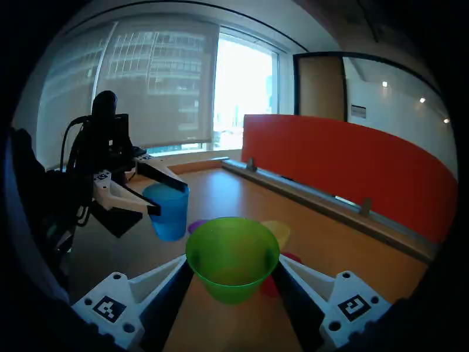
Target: Pour water
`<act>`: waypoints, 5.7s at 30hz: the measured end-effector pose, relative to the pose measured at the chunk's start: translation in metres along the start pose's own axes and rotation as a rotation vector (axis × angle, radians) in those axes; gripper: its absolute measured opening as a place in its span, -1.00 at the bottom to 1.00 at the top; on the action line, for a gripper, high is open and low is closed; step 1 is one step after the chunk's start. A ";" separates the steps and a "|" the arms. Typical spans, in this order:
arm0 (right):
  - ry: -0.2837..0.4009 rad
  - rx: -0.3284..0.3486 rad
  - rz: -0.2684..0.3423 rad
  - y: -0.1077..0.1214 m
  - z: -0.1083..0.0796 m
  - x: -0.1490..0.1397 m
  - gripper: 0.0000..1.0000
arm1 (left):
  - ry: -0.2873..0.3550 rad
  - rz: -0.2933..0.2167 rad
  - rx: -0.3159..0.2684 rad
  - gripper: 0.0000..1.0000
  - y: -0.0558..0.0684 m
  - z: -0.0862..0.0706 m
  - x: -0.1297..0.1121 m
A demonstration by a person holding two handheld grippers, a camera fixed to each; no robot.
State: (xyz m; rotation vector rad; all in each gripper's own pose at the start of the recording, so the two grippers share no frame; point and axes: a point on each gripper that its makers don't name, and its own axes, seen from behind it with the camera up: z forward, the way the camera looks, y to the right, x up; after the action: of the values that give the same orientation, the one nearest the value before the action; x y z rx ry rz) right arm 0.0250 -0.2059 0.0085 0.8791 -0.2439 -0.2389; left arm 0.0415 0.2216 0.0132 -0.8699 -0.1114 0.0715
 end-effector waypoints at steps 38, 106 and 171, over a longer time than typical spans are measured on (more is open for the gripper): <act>0.049 0.027 -0.029 -0.020 0.002 0.011 0.79 | 0.040 0.171 0.047 0.80 0.003 -0.006 0.031; 0.122 0.170 -0.016 -0.085 0.038 0.006 0.80 | 0.106 0.667 0.141 0.80 0.006 -0.015 0.085; 0.157 0.229 -0.051 -0.104 0.055 0.029 0.80 | 0.127 1.165 0.164 0.81 0.025 -0.027 0.116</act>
State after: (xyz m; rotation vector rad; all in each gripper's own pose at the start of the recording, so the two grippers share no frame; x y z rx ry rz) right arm 0.0249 -0.3181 -0.0356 1.1261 -0.1040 -0.1904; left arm 0.1598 0.2293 -0.0150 -0.6756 0.5281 1.0947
